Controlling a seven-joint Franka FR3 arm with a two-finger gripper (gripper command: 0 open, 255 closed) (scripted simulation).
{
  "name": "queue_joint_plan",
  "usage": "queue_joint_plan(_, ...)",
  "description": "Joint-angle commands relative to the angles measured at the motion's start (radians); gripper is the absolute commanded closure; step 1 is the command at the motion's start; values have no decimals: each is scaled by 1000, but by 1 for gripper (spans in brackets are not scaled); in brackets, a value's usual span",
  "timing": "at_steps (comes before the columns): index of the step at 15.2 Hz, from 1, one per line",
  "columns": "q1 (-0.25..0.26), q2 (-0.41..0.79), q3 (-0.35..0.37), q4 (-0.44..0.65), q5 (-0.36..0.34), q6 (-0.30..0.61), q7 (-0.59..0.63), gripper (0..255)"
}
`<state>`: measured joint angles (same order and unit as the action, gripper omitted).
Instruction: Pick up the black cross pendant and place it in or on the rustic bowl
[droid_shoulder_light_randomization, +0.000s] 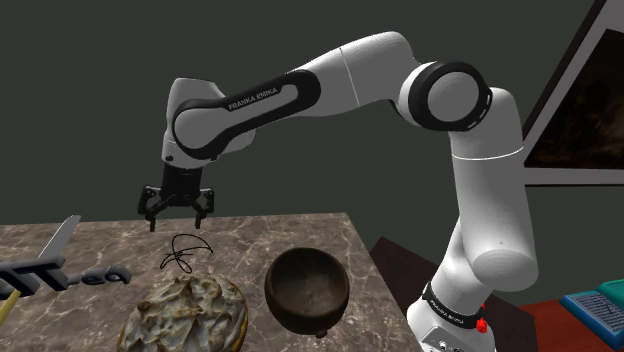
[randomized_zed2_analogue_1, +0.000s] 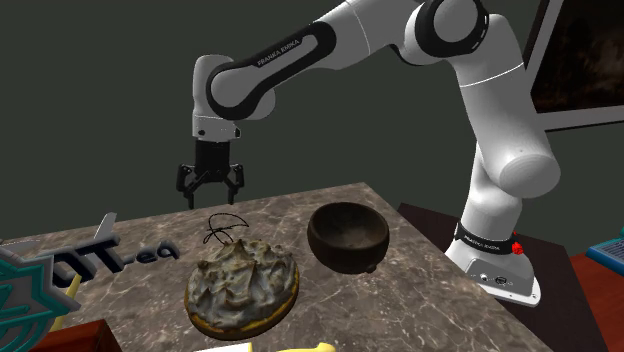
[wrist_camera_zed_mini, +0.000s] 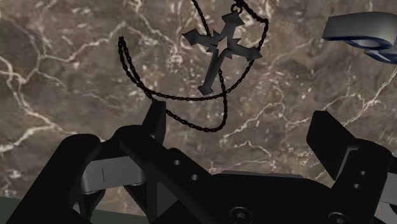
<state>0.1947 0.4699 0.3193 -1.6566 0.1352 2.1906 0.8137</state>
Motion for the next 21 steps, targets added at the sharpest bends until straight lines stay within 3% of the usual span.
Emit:
queue_joint_plan(1, 5, 15, -1, -4, -3, 20, 1, 0)
queue_joint_plan(9, 6, 19, -1, -6, -4, 26, 2, 0)
queue_joint_plan(10, 6, 19, -1, -6, -4, 26, 2, 255)
queue_joint_plan(19, 6, 19, -1, -6, -4, 26, 2, 255)
queue_joint_plan(20, 6, 19, -1, -6, -4, 26, 2, 0)
queue_joint_plan(21, 145, -89, -91, -191, -221, 238, 225, 0)
